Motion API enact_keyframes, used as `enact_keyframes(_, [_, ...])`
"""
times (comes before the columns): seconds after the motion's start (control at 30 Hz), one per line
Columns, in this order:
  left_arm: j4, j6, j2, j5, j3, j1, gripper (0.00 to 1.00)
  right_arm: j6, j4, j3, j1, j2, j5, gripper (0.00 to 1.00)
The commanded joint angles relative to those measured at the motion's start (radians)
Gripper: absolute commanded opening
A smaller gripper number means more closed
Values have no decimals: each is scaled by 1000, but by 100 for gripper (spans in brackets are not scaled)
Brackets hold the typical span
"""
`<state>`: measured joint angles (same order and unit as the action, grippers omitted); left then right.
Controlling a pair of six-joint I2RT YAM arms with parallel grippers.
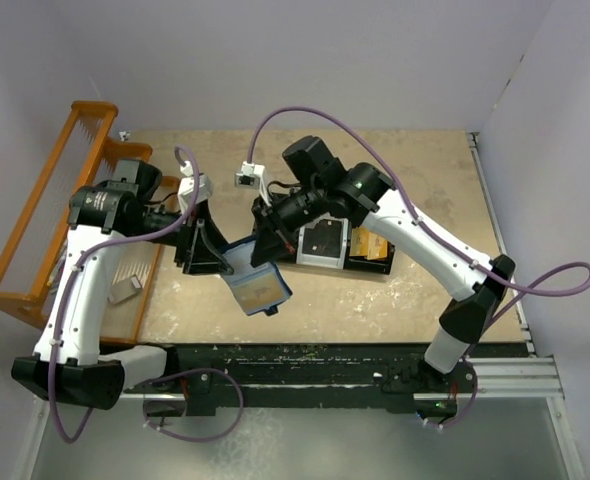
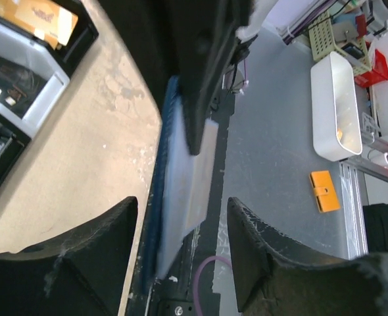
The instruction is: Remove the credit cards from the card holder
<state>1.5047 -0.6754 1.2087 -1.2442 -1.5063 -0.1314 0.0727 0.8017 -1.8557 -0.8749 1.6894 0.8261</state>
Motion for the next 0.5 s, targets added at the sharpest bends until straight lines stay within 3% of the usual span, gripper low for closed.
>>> enact_keyframes(0.0, [9, -106, 48, 18, 41, -2, 59, -43, 44, -146, -1, 4, 25, 0])
enact_keyframes(0.13, [32, -123, 79, -15, 23, -2, 56, -57, 51, -159, -3, 28, 33, 0])
enact_keyframes(0.27, [27, -97, 86, -36, 11, -2, 32, -63, 56, -166, -2, 36, 34, 0])
enact_keyframes(0.37, [37, -78, 97, -63, -10, -2, 27, -69, 51, -184, -2, 40, 41, 1])
enact_keyframes(0.47, [42, -55, 114, -102, -24, -2, 15, -38, -11, -180, 6, 33, -6, 30])
